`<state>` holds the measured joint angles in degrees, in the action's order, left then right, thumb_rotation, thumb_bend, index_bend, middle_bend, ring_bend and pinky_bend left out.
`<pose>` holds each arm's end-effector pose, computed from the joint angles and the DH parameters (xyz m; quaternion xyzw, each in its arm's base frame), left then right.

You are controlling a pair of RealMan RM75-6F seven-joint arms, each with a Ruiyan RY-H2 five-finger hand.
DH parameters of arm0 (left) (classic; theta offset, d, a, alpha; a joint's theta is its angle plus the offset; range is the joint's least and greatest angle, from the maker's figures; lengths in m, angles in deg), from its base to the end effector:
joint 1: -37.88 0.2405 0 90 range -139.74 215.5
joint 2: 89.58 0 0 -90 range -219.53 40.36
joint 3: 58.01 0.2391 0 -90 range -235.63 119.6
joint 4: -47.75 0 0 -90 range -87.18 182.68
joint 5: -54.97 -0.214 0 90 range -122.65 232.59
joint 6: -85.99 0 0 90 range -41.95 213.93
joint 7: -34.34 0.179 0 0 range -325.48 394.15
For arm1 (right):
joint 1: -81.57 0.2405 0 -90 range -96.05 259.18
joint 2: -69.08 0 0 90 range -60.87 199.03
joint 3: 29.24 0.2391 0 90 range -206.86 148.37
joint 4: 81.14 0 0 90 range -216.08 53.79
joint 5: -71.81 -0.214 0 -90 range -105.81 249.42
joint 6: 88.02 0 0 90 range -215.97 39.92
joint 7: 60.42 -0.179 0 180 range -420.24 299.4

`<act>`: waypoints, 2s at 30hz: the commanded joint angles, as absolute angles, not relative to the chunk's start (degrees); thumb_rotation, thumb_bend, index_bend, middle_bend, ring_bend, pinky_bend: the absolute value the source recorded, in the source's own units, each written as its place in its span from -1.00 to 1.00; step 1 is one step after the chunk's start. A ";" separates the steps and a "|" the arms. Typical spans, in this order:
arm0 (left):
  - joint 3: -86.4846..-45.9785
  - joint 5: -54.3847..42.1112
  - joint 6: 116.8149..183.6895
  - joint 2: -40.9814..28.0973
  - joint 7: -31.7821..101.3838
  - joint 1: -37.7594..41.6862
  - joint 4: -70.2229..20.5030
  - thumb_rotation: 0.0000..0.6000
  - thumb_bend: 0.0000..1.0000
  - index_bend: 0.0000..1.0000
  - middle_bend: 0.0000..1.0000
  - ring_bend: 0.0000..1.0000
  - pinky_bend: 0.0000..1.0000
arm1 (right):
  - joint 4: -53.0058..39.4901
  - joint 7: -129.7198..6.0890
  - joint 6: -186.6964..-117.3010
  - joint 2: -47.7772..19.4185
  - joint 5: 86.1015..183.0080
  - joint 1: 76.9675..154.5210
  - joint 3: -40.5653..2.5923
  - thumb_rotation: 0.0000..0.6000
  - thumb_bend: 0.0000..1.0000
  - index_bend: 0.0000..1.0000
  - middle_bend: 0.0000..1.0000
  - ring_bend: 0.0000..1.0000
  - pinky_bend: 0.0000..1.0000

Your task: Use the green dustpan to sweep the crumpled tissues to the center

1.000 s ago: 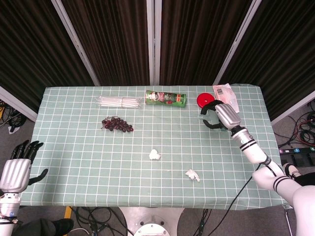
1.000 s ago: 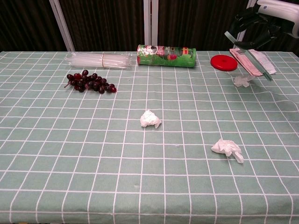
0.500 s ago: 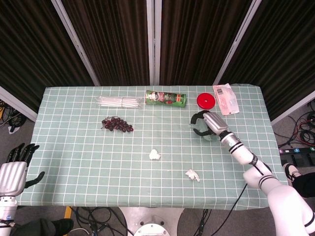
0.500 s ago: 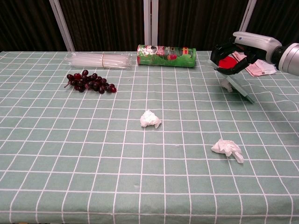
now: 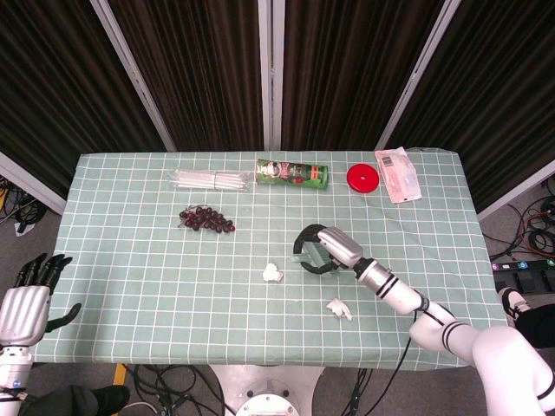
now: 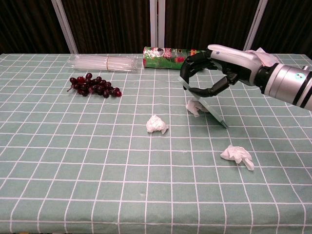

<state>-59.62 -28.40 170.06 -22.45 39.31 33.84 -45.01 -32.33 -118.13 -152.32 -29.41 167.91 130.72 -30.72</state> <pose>-0.3039 0.2053 0.1268 -0.5926 -0.4059 -0.3565 0.5975 -0.1311 -0.3877 -0.0535 0.6876 -0.4968 0.5123 0.1338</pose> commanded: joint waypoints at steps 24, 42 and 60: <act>-59.69 -28.84 169.79 -21.97 36.72 33.77 -42.93 1.00 -0.55 -0.70 -0.75 -0.88 -0.77 | -18.60 -107.49 -157.52 -28.13 163.71 129.36 -24.44 1.00 -0.34 0.48 0.23 -0.43 -0.57; -60.66 -29.24 168.20 -22.26 37.59 31.69 -43.42 1.00 -0.55 -0.70 -0.75 -0.88 -0.77 | 11.17 -91.67 -167.68 -13.97 155.23 108.01 -30.82 1.00 -0.26 0.48 0.23 -0.46 -0.64; -60.40 -29.42 167.98 -21.95 36.64 31.31 -42.63 1.00 -0.55 -0.70 -0.75 -0.88 -0.77 | 9.56 -83.12 -171.25 -24.72 158.49 99.35 -32.23 1.00 -0.23 0.48 0.23 -0.47 -0.81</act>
